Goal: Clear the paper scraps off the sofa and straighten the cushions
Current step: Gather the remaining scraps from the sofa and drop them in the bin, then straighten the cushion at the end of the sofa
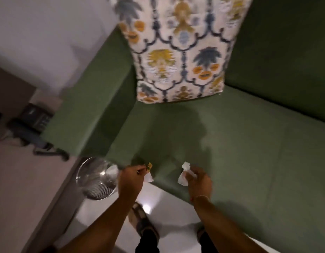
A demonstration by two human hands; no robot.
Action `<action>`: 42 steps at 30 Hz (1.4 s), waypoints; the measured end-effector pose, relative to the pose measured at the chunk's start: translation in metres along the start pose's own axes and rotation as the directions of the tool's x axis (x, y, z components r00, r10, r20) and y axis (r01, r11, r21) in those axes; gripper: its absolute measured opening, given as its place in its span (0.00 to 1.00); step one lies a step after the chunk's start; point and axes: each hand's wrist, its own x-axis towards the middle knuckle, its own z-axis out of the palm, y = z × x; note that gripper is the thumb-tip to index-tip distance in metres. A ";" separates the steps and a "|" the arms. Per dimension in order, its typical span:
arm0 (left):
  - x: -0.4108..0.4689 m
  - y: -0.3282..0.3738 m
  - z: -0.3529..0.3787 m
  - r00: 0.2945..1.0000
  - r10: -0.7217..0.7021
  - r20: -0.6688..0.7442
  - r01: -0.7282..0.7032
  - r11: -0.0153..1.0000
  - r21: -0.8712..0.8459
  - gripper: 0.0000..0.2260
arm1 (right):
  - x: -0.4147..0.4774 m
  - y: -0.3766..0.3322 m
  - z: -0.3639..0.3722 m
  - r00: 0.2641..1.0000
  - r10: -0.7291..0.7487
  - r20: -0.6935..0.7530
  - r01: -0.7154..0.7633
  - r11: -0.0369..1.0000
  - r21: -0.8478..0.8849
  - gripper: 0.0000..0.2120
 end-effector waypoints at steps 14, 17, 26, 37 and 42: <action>0.060 -0.233 -0.068 0.844 -0.536 -0.032 0.535 0.844 -0.041 0.16 | -0.080 -0.038 0.275 0.925 0.031 0.378 0.066 0.968 -0.241 0.09; 0.069 -0.260 -0.065 0.826 -0.562 0.053 0.563 0.816 -0.128 0.13 | -0.068 -0.037 0.305 0.903 0.081 0.422 0.074 0.938 -0.339 0.18; 0.038 -0.240 -0.092 0.920 -0.389 0.053 0.390 0.921 -0.014 0.11 | -0.072 -0.053 0.266 0.849 0.118 0.514 0.009 0.971 -0.238 0.16; 0.009 -0.003 -0.142 0.979 -0.158 0.130 0.154 0.987 0.038 0.19 | -0.050 -0.160 0.031 0.842 -0.207 0.499 0.388 0.874 -0.293 0.23; 0.043 0.111 -0.149 0.993 -0.079 0.087 0.082 0.996 -0.040 0.32 | 0.013 -0.216 -0.068 0.917 -0.275 0.290 0.344 0.912 -0.223 0.33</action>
